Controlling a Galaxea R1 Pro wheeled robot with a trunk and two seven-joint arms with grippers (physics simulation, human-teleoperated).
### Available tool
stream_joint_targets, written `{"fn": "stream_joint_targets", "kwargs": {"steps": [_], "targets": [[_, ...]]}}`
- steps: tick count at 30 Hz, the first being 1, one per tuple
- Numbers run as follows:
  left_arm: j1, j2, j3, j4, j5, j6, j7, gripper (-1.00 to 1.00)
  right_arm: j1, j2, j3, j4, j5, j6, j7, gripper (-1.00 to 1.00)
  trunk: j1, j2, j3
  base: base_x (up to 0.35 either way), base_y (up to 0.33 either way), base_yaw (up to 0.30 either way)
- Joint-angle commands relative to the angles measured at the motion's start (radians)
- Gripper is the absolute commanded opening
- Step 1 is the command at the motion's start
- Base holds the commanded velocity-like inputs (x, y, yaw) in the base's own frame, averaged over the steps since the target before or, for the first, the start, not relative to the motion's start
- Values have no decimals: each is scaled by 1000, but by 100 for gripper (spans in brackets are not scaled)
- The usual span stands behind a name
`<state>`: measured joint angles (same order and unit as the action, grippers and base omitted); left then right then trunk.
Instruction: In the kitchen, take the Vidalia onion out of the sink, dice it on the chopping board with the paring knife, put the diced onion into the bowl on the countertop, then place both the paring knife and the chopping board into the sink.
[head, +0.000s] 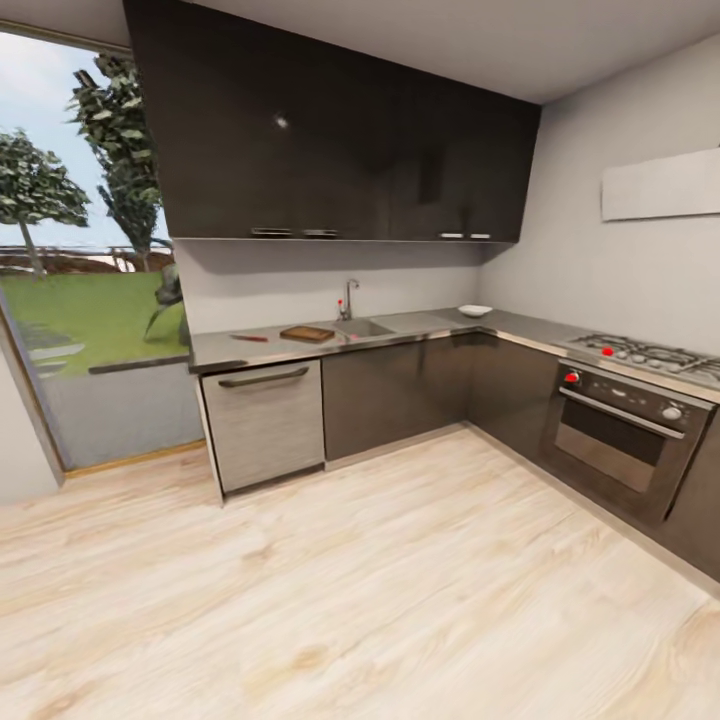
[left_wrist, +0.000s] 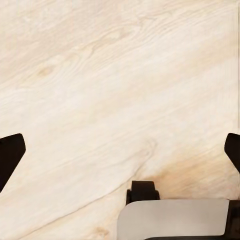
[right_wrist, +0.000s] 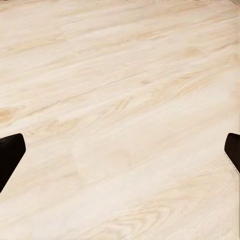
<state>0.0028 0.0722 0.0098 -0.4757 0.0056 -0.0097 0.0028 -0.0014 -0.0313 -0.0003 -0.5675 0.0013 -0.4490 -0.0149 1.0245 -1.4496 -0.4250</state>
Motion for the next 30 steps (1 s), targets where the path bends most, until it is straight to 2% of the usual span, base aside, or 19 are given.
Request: {"fn": "stream_joint_targets", "kwargs": {"steps": [1,10,30], "targets": [[0,0,1,-1,1,-1,0,100,0,0,0,0,0,-2,-2,100,1,0,-1,284,-207,0],[0,0,1,0,1,-1,0,100,0,1,0,0,0,-2,-2,100,1,0,-1,284,-207,26],[0,0,1,0,1,-1,0,100,0,1,0,1,0,-2,-2,100,1,0,-1,281,-214,88]]}}
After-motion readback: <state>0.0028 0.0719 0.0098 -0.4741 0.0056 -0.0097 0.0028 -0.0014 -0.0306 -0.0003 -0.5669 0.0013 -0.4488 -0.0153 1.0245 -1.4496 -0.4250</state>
